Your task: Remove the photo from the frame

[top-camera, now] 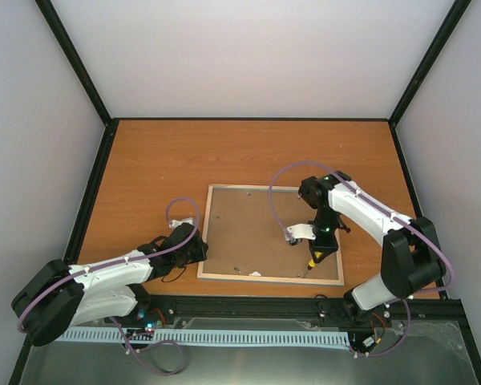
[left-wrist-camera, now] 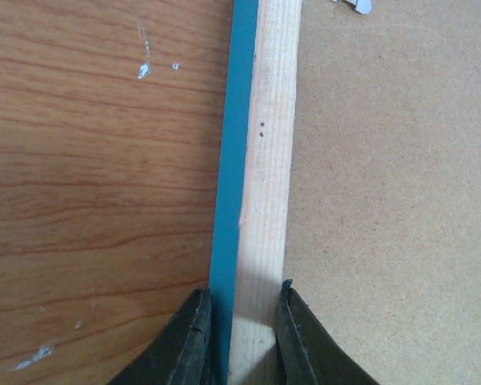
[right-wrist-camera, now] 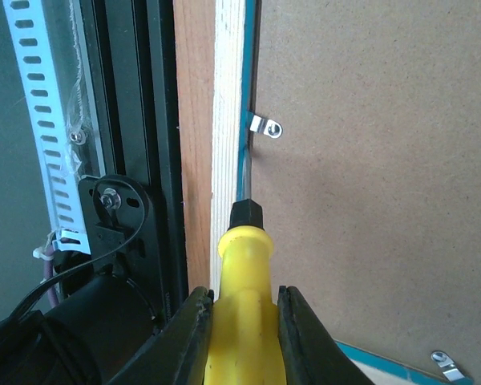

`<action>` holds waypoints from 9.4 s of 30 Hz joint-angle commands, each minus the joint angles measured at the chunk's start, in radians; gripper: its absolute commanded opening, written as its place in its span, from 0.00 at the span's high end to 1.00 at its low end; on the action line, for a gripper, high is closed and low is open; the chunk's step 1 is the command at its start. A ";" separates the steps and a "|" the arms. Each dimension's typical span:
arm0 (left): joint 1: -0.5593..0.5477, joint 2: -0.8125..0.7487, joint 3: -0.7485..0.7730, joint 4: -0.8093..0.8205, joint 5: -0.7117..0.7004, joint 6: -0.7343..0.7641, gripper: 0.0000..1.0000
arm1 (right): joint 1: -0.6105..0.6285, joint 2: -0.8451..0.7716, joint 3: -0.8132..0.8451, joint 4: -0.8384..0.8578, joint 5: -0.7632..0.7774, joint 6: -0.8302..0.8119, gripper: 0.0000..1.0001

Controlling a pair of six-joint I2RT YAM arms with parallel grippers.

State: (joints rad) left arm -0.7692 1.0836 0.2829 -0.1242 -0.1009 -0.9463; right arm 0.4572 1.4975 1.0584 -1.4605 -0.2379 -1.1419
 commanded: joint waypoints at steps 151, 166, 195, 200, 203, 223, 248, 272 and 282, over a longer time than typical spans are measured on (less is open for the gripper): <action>-0.238 0.220 0.640 -0.186 0.336 1.228 0.59 | -0.018 -0.319 -0.150 0.655 -0.690 0.440 0.94; -0.252 0.252 0.645 -0.133 0.335 1.212 0.80 | -0.017 -0.291 -0.149 0.645 -0.679 0.428 0.93; -0.029 -0.067 0.272 -0.478 -0.218 -0.080 0.99 | -0.025 -0.341 -0.159 0.701 -0.555 0.491 0.24; 0.096 -0.090 0.223 -0.473 -0.227 -0.112 0.99 | -0.025 -0.347 -0.167 0.700 -0.545 0.480 0.24; 0.160 -0.087 0.190 -0.416 -0.171 -0.103 0.97 | -0.026 -0.336 -0.166 0.695 -0.547 0.472 0.24; 0.214 -0.086 0.107 -0.433 -0.216 -0.241 0.90 | -0.023 -0.312 -0.163 0.669 -0.561 0.444 0.24; 0.214 -0.096 0.100 -0.463 -0.242 -0.269 0.67 | -0.023 -0.296 -0.161 0.655 -0.557 0.435 0.25; -0.141 -0.114 0.434 -0.271 0.034 0.510 0.55 | -0.123 -0.346 -0.100 0.733 -0.410 0.598 0.26; -0.501 0.052 0.409 -0.169 0.116 0.774 0.50 | -0.337 -0.397 -0.180 0.791 -0.432 0.674 0.26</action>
State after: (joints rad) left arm -1.1816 1.0744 0.6834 -0.3561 -0.0559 -0.3443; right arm 0.1478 1.1263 0.9268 -0.7086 -0.6525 -0.5156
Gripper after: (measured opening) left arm 0.495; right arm 0.739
